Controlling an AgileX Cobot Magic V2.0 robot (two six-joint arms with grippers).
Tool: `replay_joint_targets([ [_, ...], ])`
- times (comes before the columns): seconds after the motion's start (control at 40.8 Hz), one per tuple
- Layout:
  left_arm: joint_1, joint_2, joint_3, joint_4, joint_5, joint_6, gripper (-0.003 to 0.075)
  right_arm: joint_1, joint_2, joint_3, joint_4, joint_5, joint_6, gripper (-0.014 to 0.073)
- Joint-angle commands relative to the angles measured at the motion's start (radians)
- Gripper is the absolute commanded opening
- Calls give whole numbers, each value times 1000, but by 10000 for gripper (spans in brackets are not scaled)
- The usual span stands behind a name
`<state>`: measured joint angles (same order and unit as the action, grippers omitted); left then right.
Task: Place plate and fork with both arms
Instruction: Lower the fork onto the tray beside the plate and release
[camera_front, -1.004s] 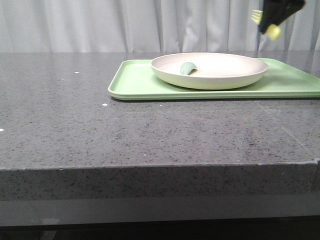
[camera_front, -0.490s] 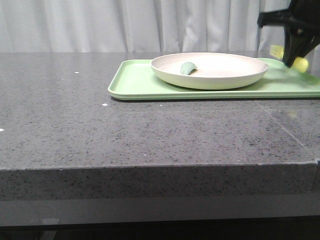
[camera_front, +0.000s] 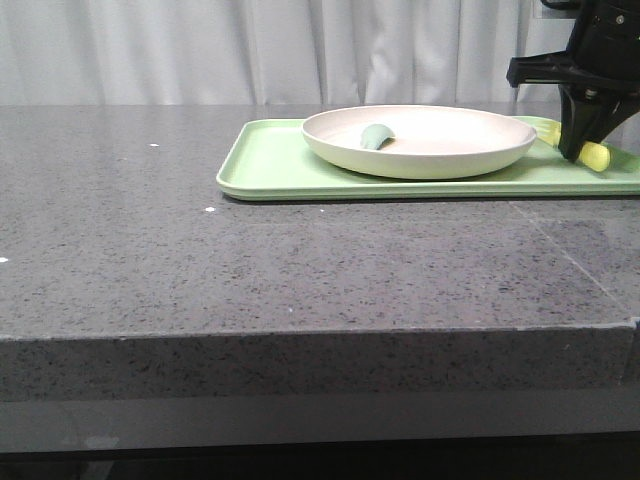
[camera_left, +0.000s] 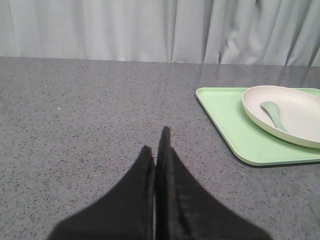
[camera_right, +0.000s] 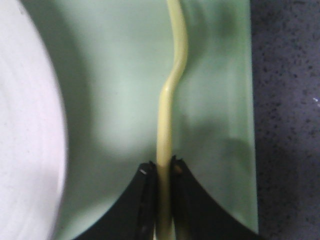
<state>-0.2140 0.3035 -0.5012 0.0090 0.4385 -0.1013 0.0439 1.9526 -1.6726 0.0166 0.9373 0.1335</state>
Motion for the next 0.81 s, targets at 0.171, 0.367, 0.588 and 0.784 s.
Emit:
replay_joint_targets([
  [0.171, 3, 9, -27, 0, -84, -3, -18, -9, -57, -35, -10, -27, -11, 279],
  [0.367, 3, 9, -27, 0, -84, -3, -18, -18, -104, -39, -10, -25, -11, 279],
  [0.588, 3, 9, -27, 0, -84, -3, -18, -21, -210, -70, -10, 17, -10, 227],
  [0.784, 3, 9, -27, 0, -84, -3, -18, -21, -289, -67, -10, 23, -10, -71],
])
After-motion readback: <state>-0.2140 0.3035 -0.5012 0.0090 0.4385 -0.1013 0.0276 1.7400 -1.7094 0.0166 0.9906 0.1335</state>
